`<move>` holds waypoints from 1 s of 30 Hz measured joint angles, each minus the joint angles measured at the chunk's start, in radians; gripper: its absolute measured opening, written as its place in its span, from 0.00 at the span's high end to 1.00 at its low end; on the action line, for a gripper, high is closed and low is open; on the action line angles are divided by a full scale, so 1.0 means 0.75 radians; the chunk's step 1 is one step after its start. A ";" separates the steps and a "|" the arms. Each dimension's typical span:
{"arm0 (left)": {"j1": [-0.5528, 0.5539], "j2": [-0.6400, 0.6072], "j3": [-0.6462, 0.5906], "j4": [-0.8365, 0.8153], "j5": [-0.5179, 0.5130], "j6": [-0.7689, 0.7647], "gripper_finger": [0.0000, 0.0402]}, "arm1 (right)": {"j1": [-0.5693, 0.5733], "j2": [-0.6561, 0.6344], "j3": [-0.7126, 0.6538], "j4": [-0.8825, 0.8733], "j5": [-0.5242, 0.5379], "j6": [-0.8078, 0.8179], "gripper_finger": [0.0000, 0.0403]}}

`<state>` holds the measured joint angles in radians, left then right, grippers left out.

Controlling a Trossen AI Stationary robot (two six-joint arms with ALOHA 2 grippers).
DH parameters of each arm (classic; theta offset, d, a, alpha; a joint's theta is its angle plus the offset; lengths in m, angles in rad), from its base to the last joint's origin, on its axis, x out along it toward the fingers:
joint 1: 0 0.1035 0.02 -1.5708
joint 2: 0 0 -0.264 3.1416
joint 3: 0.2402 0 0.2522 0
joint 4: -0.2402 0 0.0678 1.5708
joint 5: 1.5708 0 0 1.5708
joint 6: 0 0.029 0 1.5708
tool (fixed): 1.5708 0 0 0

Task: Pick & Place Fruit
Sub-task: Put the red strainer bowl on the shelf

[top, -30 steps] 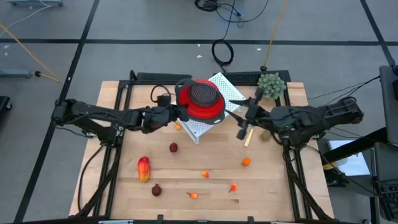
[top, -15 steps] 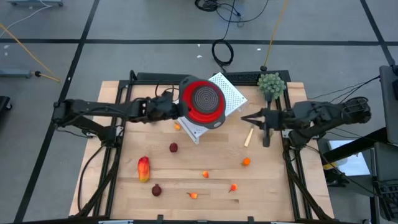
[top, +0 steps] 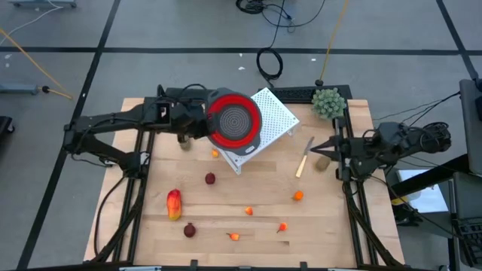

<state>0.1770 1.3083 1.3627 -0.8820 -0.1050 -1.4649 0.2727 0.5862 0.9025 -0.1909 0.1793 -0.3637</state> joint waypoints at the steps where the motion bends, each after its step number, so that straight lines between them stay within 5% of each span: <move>1: 0.006 -0.001 0.010 -0.024 0.032 -0.022 1.00 | 0.000 -0.014 -0.013 0.000 -0.001 -0.009 1.00; 8: 0.046 0.001 0.015 -0.073 0.214 -0.163 1.00 | 0.000 -0.064 -0.055 -0.003 -0.002 -0.038 1.00; 21: 0.068 0.140 0.016 -0.070 0.293 -0.237 1.00 | 0.000 -0.125 -0.119 -0.023 -0.105 -0.077 1.00; 30: 0.094 0.173 0.015 -0.080 0.315 -0.229 1.00 | -0.001 -0.372 -0.252 -0.034 -0.099 -0.021 1.00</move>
<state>0.2472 1.4377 1.3743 -0.9420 0.1310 -1.6368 0.2722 0.3075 0.7139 -0.2163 0.1047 -0.3795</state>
